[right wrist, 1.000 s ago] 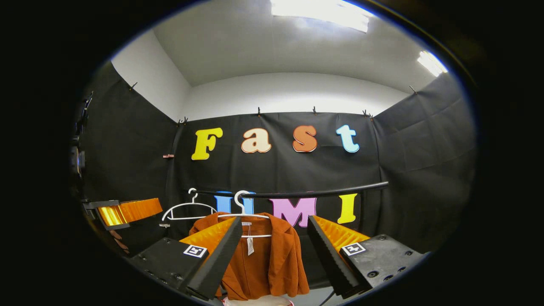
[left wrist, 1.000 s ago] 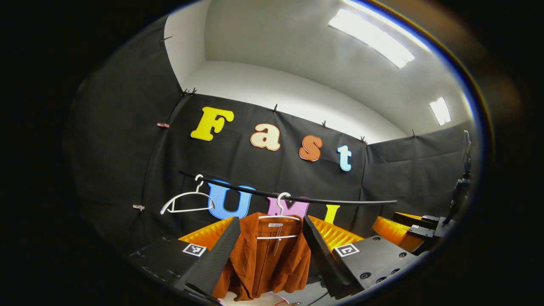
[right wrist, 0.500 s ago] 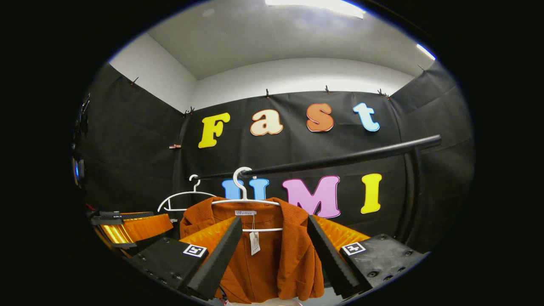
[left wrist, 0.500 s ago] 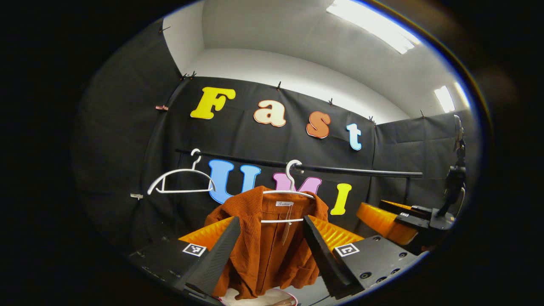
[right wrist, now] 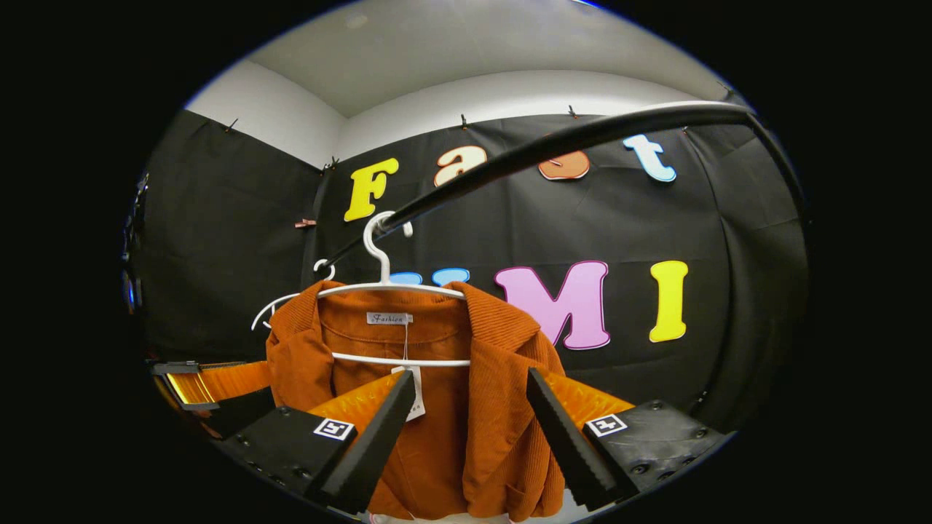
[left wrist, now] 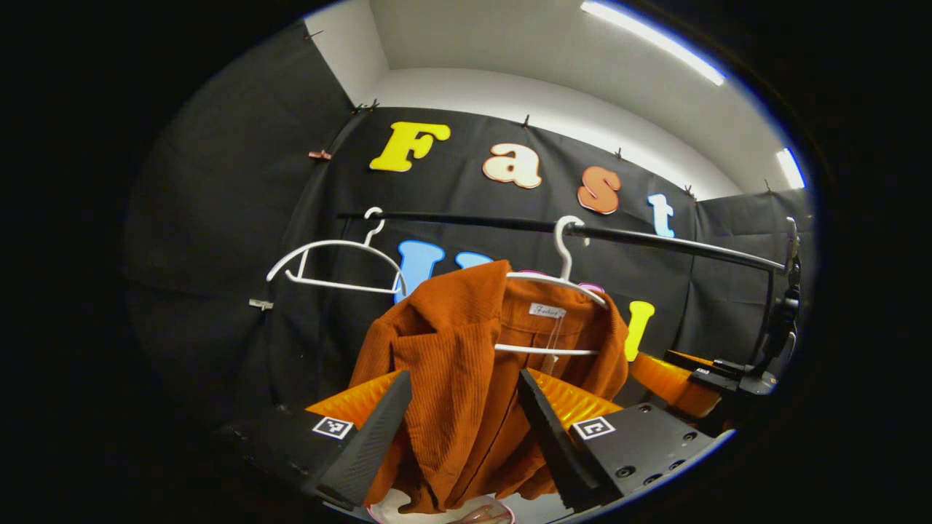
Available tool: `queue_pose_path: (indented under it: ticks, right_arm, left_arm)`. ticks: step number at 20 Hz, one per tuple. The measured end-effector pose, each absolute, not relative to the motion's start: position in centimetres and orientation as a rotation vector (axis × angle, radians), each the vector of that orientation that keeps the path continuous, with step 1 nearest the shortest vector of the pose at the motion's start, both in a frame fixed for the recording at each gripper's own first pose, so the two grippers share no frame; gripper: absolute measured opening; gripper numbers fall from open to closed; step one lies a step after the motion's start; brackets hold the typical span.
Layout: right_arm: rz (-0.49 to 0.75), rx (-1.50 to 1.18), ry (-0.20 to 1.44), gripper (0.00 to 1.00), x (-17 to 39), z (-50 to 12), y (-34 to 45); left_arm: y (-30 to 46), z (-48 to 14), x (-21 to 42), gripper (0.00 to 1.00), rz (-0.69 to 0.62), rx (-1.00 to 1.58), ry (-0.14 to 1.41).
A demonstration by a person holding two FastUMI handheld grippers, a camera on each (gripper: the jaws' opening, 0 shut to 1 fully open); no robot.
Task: Grasp the clothes on the hanger with both hands and then place them into the laundry hamper below.
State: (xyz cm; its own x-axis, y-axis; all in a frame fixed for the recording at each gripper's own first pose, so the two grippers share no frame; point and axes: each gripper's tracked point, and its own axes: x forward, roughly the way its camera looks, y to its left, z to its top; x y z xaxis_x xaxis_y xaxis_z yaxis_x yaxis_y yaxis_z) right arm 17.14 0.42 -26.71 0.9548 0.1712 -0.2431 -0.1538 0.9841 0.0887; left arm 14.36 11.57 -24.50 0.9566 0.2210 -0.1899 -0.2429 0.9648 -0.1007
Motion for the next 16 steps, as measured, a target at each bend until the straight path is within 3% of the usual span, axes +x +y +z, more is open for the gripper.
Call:
queue_pose_path:
  ticks: [6,16]
  right_arm:
    - [0.257,0.056,0.283,1.0,18.2,-29.2,0.2]
    - [0.207,0.14,0.374,0.99,19.8,-33.2,-2.9]
  left_arm:
    - [13.6,-29.1,17.2,0.94,0.275,-0.183,0.215]
    - [9.2,-29.8,21.8,0.94,0.182,-0.176,0.223]
